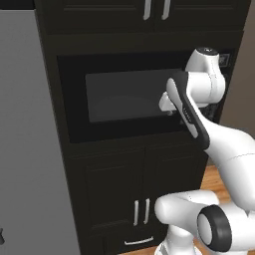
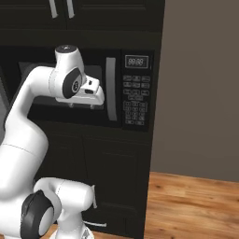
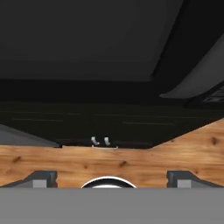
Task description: Place the sponge inside the microwave to prepare for sanitizing.
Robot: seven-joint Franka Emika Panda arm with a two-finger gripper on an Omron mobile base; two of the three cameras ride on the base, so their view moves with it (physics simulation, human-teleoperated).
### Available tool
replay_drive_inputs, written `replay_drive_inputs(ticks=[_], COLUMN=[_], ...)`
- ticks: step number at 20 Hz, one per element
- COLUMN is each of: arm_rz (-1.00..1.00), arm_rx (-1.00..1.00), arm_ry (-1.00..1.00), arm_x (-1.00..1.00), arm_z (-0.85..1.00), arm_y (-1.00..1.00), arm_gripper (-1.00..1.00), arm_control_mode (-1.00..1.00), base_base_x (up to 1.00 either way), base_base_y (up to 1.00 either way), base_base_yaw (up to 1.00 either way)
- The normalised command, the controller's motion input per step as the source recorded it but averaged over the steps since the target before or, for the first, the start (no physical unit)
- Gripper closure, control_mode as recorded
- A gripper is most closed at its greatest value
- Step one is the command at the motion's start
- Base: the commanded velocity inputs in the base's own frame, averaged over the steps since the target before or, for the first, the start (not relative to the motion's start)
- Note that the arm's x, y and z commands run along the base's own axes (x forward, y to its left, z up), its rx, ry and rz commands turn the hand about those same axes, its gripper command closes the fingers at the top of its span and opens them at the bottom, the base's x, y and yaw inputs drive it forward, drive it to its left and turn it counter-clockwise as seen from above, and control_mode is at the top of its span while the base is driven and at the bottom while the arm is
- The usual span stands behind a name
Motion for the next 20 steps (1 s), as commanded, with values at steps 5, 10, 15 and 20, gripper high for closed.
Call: replay_drive_inputs(ticks=[5,10,15,20], arm_rz=[0.0,0.0,-0.07,-0.36], arm_rx=[0.0,0.0,0.0,-0.06], arm_ry=[0.0,-0.02,-0.09,-0.17], arm_x=[0.0,-0.11,-0.37,0.0], arm_z=[0.0,0.01,0.08,-0.28], arm_y=[0.0,-0.05,-0.25,-0.78], arm_gripper=[-1.0,-1.0,-1.0,-1.0], arm_control_mode=[-1.0,-1.0,-1.0,-1.0], base_base_x=[0.0,0.0,0.0,0.0], base_base_y=[-0.04,0.0,0.0,0.0], base_base_yaw=[0.0,0.0,0.0,0.0])
